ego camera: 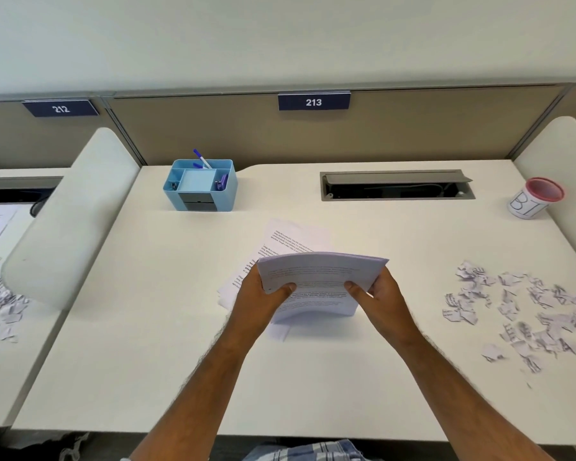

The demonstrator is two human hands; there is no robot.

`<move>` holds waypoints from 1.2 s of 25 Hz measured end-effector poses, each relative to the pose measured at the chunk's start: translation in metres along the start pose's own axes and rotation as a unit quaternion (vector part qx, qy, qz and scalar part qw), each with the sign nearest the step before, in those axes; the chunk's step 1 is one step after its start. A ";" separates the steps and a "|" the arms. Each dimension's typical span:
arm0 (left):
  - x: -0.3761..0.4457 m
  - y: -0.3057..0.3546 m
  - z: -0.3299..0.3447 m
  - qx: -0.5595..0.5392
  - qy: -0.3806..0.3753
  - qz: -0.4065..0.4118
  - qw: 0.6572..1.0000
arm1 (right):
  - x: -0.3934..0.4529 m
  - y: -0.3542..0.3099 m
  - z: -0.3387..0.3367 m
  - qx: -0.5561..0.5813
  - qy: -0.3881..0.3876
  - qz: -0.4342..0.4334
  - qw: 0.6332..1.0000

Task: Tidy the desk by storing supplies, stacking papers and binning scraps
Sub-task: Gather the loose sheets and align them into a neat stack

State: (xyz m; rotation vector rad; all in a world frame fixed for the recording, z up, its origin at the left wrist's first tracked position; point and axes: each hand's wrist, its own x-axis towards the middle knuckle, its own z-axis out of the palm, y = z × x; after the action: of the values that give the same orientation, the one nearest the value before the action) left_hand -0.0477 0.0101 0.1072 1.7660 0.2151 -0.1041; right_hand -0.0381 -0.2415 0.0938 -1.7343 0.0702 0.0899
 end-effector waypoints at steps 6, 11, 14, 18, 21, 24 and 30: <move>0.004 0.008 0.005 -0.016 -0.004 -0.009 1.000 | 0.000 -0.008 0.005 -0.022 -0.005 -0.031 0.999; 0.001 0.004 0.008 -0.027 -0.009 -0.015 0.999 | 0.000 -0.001 0.003 -0.016 0.015 -0.019 1.000; 0.002 -0.002 0.009 -0.032 -0.024 -0.028 0.999 | 0.002 0.013 0.002 -0.015 0.001 -0.001 1.000; 0.006 -0.012 0.014 -0.016 -0.022 -0.046 0.999 | 0.004 0.023 0.004 -0.030 -0.006 0.011 0.999; 0.008 -0.016 0.018 -0.014 -0.001 -0.034 0.999 | 0.007 0.024 0.004 -0.035 0.000 -0.001 0.999; 0.009 -0.017 0.023 -0.019 0.003 -0.035 0.999 | 0.012 0.026 0.003 -0.041 0.001 0.006 0.999; 0.009 -0.018 0.026 -0.006 0.008 -0.033 0.999 | 0.015 0.036 0.004 -0.039 0.001 0.020 0.999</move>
State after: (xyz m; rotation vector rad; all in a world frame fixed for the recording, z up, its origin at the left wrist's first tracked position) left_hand -0.0412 -0.0114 0.0831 1.7482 0.2855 -0.1368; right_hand -0.0265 -0.2438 0.0559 -1.8115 0.1042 0.1220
